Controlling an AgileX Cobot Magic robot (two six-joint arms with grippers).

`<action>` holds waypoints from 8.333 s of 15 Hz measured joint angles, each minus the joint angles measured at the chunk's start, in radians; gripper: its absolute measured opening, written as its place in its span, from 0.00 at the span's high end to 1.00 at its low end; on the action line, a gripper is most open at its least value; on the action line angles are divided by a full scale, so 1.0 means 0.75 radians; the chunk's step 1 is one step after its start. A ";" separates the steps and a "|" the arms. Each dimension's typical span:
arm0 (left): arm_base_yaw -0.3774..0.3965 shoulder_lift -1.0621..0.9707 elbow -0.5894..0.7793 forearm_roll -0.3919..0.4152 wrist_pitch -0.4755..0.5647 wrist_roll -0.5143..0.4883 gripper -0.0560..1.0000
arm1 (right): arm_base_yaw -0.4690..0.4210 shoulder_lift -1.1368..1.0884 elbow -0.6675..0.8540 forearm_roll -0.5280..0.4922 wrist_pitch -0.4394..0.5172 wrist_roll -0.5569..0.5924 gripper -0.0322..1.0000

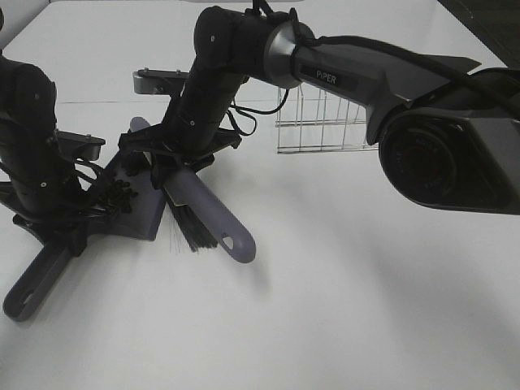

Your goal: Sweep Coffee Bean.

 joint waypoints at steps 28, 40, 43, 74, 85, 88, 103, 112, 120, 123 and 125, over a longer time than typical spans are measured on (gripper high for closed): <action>0.001 -0.084 0.011 -0.047 -0.015 -0.109 0.63 | -0.308 -0.764 0.371 -0.539 0.236 0.188 0.63; 0.089 -0.088 0.012 -0.140 -0.025 -0.124 0.63 | -0.556 -1.131 1.276 -0.533 0.111 0.293 0.63; 0.089 -0.088 0.012 -0.151 -0.044 -0.063 0.63 | -0.556 -1.103 1.284 -0.484 0.008 0.305 0.63; 0.089 -0.088 0.012 -0.169 -0.079 0.005 0.63 | -0.556 -0.249 0.168 -0.583 0.224 0.288 0.63; 0.089 -0.088 0.012 -0.169 -0.059 0.005 0.63 | -0.556 -0.209 0.120 -0.509 0.231 0.251 0.19; 0.089 -0.088 0.012 -0.169 -0.053 0.005 0.63 | -0.556 -0.209 0.005 -0.509 0.231 0.248 0.17; 0.039 0.007 -0.001 -0.353 -0.164 0.011 0.63 | -0.556 -0.836 0.365 -0.417 0.231 0.143 0.20; 0.032 -0.045 0.008 -0.340 -0.176 0.069 0.13 | -0.556 -1.017 0.596 -0.417 0.229 0.131 0.20; 0.043 -0.580 0.015 -0.132 -0.053 0.067 0.12 | -0.556 -1.476 1.245 -0.417 0.097 0.093 0.20; 0.043 -0.816 0.061 -0.039 0.056 0.047 0.12 | -0.556 -1.731 1.488 -0.417 0.024 0.080 0.20; 0.043 -0.996 0.184 0.027 0.075 0.019 0.12 | -0.556 -1.892 1.644 -0.417 -0.007 0.075 0.20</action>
